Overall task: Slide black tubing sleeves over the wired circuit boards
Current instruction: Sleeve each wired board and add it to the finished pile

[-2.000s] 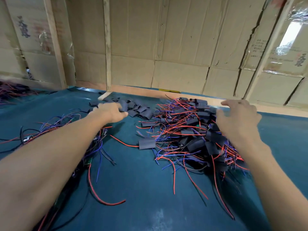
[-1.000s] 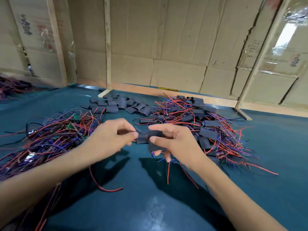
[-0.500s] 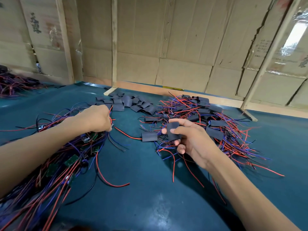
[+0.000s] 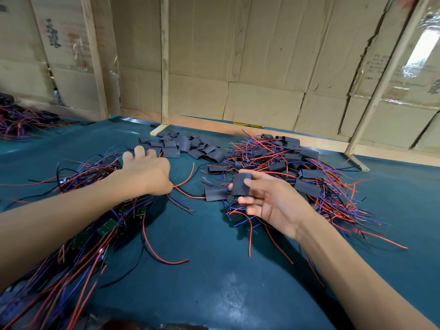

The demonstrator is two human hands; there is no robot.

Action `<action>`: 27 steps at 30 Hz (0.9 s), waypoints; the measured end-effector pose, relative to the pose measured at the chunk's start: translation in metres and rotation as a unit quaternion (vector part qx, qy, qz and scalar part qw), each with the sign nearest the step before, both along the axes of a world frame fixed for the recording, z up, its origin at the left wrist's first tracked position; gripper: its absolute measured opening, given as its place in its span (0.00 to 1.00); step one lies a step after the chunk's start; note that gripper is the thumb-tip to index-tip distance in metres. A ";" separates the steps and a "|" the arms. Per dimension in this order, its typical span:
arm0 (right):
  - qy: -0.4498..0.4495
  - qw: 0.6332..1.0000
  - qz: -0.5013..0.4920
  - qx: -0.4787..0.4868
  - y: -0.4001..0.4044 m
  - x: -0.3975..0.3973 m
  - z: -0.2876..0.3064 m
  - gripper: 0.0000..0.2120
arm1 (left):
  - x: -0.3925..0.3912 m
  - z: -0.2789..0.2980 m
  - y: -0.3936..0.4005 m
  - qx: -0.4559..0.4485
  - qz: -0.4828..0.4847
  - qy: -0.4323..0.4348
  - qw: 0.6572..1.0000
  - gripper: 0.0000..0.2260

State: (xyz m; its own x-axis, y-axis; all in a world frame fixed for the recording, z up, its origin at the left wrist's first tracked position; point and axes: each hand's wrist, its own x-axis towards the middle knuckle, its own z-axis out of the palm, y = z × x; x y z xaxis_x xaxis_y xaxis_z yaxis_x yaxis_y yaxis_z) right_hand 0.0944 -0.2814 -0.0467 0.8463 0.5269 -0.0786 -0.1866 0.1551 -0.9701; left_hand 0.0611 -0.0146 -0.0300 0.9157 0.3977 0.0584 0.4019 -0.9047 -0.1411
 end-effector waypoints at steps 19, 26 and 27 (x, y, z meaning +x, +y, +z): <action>0.016 0.991 -0.024 0.134 -0.011 -0.001 0.016 0.10 | 0.007 0.067 -0.047 -0.577 -0.248 -0.273 0.729 0.07; -0.013 0.975 -0.089 0.204 -0.014 0.003 0.017 0.06 | 0.014 0.002 -0.088 -0.347 -0.325 -0.324 0.818 0.07; -0.019 0.972 -0.091 0.214 -0.014 0.003 0.016 0.06 | 0.014 -0.007 -0.089 -0.342 -0.322 -0.329 0.819 0.07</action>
